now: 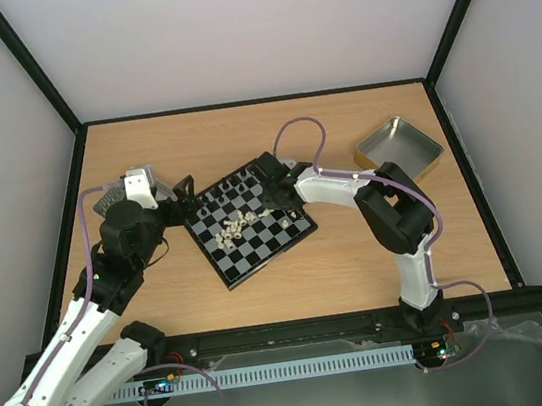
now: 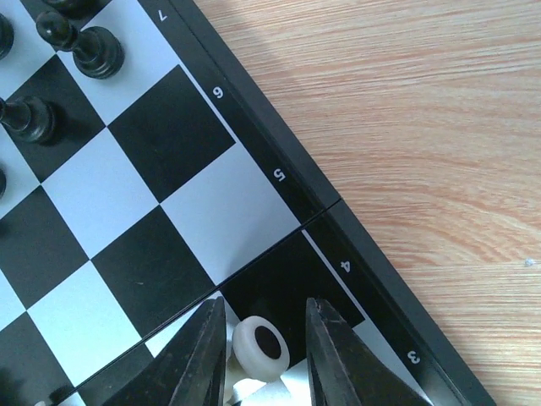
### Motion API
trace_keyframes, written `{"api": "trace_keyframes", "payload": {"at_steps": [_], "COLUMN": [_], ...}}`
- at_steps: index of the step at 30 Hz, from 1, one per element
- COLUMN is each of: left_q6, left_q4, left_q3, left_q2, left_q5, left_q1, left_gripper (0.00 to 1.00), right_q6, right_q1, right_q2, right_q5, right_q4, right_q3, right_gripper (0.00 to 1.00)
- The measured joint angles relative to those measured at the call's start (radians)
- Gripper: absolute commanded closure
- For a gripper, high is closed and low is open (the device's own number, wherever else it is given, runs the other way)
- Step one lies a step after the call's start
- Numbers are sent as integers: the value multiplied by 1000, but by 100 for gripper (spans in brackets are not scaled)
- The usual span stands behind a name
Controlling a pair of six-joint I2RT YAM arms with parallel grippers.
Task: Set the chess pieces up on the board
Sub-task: Pick up the chess piece from the chessboard.
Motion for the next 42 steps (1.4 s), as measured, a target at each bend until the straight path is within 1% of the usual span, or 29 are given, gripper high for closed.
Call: {"api": "trace_keyframes", "payload": {"at_steps": [3,7,9,10,17,22,31,38,42], "left_q6": [0,0,0,-1,-33,-100,-236,-349,-401], "left_q4": [1,2,5,6,17,45,115,221,281], "left_q3": [0,0,-2,-4,-13,-45,-98,-150,-173], "left_q2": [0,0,0,0,36,104,237,328,376], "left_q5": [0,0,1,4,48,129,301,426,474], "left_q1": [0,0,0,0,1,1,1,1,1], "left_gripper": [5,4,4,1,1,1,1,7,11], "right_q6": [5,16,22,27,60,85,107,120,126], "right_q1": [3,3,3,3,3,1,-20,-38,-47], "right_q2": [0,0,0,0,-24,-69,-119,-164,-178], "right_q5": [0,-1,-1,-1,0,-12,-90,-135,-158], "right_q4": [0,3,8,13,84,121,191,256,279], "right_q3": [0,0,0,-2,-51,-115,-186,-237,-260], "right_gripper": [83,89,90,90,93,94,95,95,95]}}
